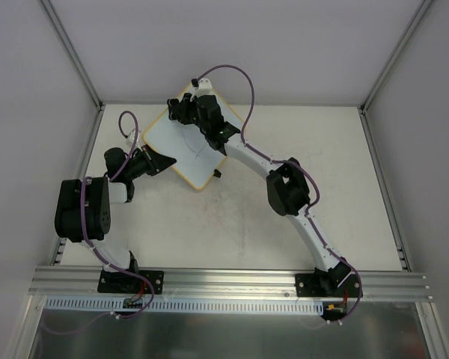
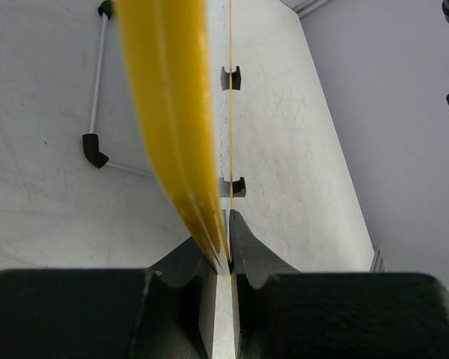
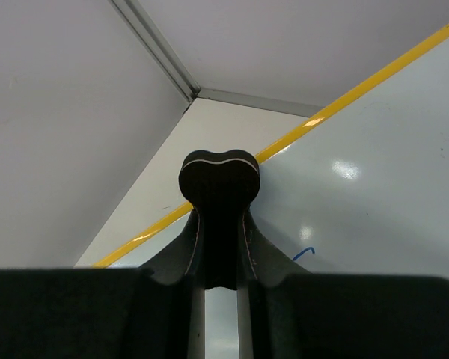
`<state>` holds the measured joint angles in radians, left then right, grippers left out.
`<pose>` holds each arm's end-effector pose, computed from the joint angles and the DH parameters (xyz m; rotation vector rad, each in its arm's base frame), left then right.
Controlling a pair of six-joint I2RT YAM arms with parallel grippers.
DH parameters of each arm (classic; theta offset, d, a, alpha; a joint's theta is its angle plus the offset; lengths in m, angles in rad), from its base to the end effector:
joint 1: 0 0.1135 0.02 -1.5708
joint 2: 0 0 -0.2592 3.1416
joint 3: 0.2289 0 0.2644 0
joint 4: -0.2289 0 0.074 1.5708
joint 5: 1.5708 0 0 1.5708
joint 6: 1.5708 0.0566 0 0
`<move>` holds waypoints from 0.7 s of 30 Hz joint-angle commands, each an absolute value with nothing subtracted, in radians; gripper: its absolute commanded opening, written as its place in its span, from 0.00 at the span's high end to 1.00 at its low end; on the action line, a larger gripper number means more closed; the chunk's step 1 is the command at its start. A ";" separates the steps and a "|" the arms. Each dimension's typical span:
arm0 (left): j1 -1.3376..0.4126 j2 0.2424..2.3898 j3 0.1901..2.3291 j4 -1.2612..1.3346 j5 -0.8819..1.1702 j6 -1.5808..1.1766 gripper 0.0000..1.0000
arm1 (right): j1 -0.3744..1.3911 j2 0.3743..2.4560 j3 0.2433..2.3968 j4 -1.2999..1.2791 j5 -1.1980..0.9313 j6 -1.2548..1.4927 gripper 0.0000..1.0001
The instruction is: Erase the whiteboard
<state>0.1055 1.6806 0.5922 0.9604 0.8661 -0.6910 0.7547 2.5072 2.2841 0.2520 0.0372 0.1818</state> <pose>0.3335 -0.0080 0.1567 -0.0216 1.7925 -1.1566 0.4558 0.4257 0.2724 -0.4188 1.5294 0.7102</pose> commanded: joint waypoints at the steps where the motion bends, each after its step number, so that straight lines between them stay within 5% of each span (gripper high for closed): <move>1: 0.095 1.674 0.586 0.943 0.913 -0.598 1.00 | 0.758 2.530 2.309 0.296 0.144 0.137 1.00; 21: 0.097 1.677 0.588 0.945 0.914 -0.600 1.00 | 0.678 2.580 2.344 0.341 0.157 0.264 1.00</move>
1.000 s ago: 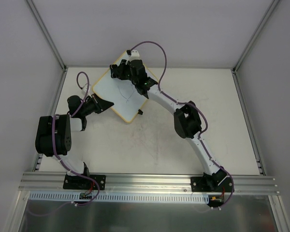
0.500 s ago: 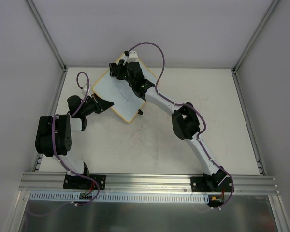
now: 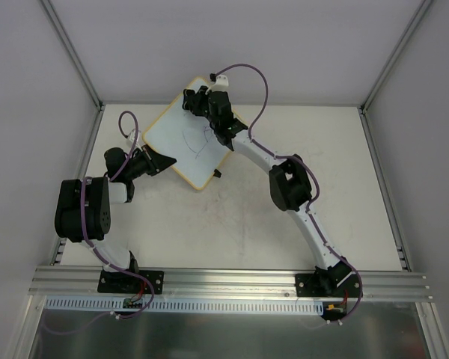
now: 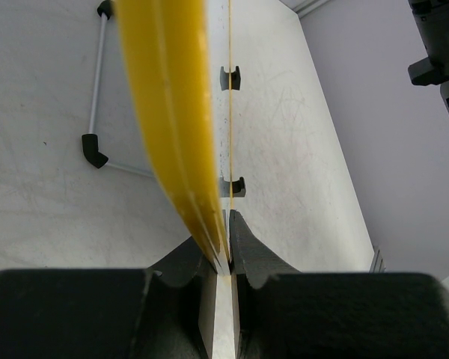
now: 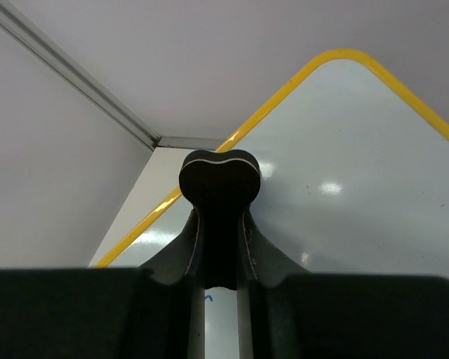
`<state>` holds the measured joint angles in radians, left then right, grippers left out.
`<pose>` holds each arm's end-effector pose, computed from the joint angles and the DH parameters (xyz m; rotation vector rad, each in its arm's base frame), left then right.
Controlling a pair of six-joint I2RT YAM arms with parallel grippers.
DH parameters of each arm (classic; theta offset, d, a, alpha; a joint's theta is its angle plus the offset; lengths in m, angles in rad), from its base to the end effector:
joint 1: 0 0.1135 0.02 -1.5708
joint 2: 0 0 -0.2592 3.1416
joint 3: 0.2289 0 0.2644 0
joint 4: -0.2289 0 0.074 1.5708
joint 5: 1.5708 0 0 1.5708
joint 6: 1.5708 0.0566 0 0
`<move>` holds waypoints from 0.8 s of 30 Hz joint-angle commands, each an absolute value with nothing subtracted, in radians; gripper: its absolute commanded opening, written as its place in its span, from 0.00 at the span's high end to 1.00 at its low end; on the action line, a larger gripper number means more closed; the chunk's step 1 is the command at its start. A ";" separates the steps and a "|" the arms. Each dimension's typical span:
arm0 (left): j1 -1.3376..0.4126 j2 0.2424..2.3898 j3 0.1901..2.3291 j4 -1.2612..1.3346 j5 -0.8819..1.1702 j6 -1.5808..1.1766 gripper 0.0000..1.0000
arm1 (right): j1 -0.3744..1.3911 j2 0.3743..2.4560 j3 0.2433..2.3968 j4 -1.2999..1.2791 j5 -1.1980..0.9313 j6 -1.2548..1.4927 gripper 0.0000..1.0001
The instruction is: Erase the whiteboard
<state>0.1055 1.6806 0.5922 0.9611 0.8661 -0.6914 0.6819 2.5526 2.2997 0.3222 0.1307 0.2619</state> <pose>0.3335 -0.0080 0.1568 -0.0215 1.7920 -1.1567 0.4935 0.3911 0.2602 -0.2146 1.5229 0.6581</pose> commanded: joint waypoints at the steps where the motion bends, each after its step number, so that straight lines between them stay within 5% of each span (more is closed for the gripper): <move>1: 0.095 1.677 0.588 0.945 0.913 -0.600 1.00 | 0.680 2.582 2.344 0.339 0.152 0.270 1.00; 24: 0.097 1.672 0.583 0.948 0.911 -0.598 1.00 | 0.753 2.410 1.924 0.414 0.022 0.269 1.00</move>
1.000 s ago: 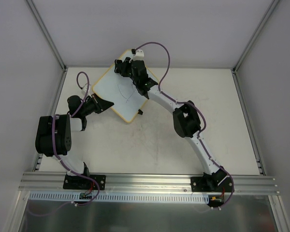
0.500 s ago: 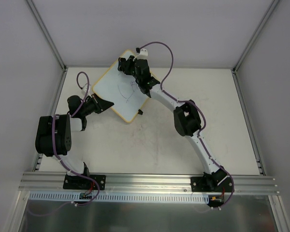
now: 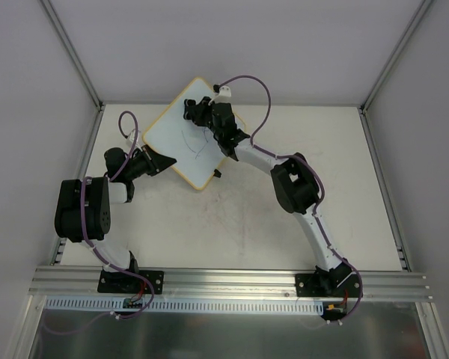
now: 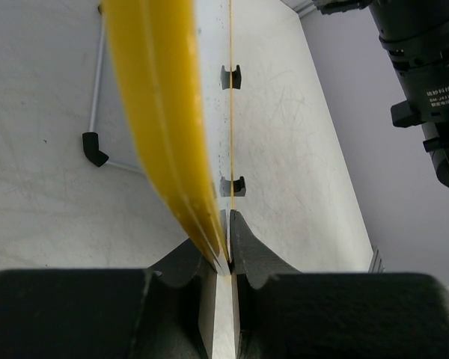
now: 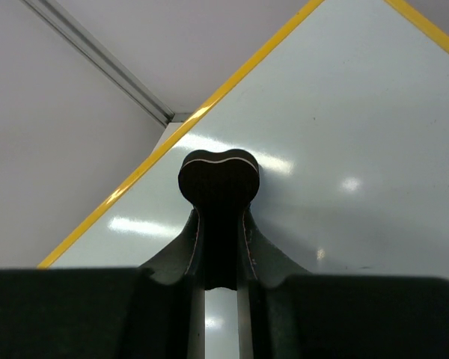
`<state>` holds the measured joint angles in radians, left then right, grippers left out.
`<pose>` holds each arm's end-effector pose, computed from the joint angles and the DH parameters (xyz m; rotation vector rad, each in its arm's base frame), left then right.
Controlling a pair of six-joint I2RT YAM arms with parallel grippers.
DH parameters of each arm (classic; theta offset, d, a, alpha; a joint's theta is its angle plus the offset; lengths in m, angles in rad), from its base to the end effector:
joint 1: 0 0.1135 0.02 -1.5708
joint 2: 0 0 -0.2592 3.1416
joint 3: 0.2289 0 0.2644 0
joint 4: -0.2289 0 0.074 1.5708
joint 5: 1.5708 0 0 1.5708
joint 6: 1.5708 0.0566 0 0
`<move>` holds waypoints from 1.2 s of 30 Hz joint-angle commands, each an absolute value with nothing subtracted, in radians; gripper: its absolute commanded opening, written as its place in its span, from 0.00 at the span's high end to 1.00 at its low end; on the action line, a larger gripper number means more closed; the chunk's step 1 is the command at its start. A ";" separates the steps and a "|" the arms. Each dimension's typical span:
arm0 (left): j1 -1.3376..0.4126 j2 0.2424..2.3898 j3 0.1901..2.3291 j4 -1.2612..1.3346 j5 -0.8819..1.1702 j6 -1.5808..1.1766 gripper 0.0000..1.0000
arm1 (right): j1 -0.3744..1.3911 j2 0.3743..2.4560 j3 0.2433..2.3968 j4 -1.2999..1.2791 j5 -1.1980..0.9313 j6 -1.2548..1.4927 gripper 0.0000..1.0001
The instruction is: Erase the whiteboard
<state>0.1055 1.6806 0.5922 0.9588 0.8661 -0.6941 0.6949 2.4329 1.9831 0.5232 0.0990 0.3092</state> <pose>0.3334 -0.0081 0.1565 -0.0254 1.7944 -1.1592 0.4681 0.3829 0.2338 -0.2145 1.5270 0.7306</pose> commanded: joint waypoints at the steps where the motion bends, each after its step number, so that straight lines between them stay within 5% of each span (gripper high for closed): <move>1: 0.097 1.672 0.583 0.948 0.913 -0.598 1.00 | 0.755 2.404 1.908 0.402 0.017 0.259 1.00; 10: 0.097 1.672 0.583 0.948 0.913 -0.598 1.00 | 0.756 2.355 1.859 0.357 0.035 0.210 1.00; 22: 0.095 1.672 0.581 0.950 0.913 -0.598 1.00 | 0.727 2.516 2.215 0.307 0.097 0.244 1.00; 36: 0.095 1.674 0.581 0.951 0.913 -0.598 1.00 | 0.680 2.586 2.315 0.371 0.146 0.284 1.00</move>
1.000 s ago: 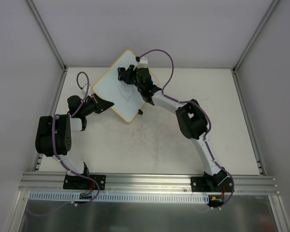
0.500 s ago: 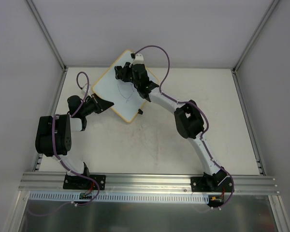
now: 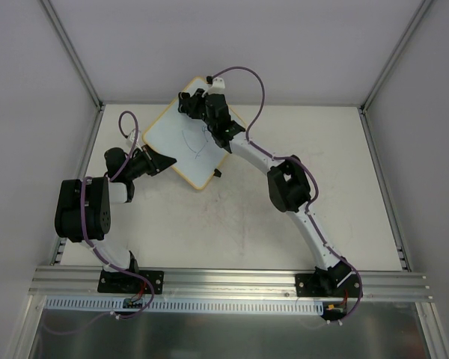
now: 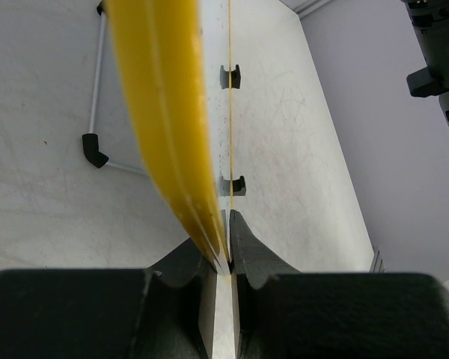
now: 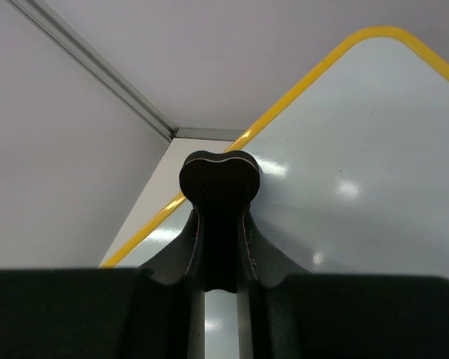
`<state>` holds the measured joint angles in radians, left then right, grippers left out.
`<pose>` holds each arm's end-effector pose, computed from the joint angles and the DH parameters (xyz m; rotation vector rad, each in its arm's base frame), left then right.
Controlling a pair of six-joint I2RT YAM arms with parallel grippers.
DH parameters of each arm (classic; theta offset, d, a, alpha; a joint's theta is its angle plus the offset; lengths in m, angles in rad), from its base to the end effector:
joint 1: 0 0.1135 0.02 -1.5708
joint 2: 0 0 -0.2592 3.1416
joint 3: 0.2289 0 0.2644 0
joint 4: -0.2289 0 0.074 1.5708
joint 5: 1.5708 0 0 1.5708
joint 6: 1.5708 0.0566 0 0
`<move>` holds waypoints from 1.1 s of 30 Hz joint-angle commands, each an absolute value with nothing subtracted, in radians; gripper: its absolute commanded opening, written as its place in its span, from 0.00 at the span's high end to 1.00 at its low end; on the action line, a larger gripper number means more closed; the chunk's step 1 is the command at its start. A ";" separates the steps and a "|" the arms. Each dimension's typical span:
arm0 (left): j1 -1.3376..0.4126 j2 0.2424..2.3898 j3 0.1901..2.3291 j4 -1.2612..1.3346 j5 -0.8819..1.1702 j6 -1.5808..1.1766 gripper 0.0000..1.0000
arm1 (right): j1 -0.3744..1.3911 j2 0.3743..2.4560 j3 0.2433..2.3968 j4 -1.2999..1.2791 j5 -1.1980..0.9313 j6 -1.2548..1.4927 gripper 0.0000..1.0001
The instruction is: Erase the whiteboard
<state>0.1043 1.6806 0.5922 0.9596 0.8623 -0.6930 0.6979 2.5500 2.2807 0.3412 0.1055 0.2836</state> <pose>0.3336 -0.0083 0.1566 -0.0259 1.7933 -1.1560 0.4860 0.3998 0.2567 -0.2310 1.5234 0.7074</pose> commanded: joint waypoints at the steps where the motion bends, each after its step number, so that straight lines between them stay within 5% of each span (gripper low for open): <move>1: 0.097 1.675 0.581 0.951 0.913 -0.598 1.00 | 0.678 2.589 2.319 0.371 0.144 0.284 1.00; 10: 0.095 1.674 0.581 0.951 0.911 -0.598 1.00 | 0.681 2.565 2.301 0.318 0.045 0.279 1.00; 33: 0.094 1.674 0.580 0.954 0.908 -0.600 1.00 | 0.785 2.303 1.743 0.327 -0.101 0.195 1.00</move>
